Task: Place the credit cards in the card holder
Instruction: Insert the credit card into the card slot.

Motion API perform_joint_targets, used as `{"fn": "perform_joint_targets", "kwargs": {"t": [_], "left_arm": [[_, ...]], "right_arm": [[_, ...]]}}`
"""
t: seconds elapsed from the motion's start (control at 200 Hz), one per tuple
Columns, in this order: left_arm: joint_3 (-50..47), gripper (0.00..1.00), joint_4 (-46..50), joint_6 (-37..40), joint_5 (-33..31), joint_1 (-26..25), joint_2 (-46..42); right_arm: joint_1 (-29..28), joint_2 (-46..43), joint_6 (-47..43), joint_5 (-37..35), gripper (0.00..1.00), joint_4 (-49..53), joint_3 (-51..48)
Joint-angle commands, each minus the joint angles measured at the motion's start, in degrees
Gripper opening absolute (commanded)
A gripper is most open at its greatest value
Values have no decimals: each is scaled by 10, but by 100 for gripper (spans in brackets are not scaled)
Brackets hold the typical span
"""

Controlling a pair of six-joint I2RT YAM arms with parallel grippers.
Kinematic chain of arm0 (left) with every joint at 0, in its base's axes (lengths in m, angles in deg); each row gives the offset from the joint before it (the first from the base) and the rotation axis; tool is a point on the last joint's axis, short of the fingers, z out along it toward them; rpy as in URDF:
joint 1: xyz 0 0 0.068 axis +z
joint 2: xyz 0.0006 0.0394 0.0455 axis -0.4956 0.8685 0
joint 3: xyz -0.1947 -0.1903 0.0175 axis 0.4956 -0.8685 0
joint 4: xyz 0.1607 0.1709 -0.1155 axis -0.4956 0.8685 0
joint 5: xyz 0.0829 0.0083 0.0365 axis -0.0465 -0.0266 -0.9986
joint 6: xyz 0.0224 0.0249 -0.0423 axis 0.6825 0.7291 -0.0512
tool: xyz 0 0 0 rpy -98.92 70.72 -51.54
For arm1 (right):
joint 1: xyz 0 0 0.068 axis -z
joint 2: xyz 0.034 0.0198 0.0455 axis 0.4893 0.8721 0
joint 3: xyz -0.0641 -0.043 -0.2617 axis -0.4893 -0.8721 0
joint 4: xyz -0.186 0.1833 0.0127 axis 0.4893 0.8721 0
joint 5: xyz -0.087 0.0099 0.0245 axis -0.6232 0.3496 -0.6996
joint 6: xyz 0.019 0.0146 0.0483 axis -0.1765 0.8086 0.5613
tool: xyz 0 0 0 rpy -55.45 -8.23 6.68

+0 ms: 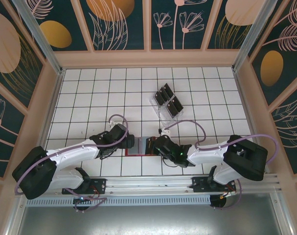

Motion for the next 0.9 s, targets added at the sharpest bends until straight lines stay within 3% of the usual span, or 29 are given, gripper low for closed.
{"fn": "perform_joint_targets", "kwargs": {"t": [0.0, 0.365, 0.671, 0.896], "left_arm": [[-11, 98, 17, 1, 1, -8, -12], [-3, 98, 9, -18, -28, -44, 32], [-36, 99, 34, -73, -65, -48, 13], [-59, 99, 26, -96, -51, -48, 23]], "right_arm": [[3, -6, 13, -25, 0, -3, -17], [4, 4, 12, -15, 0, -11, -20], [5, 4, 17, -8, 0, -24, -31], [8, 5, 16, 4, 0, -41, -36]]}}
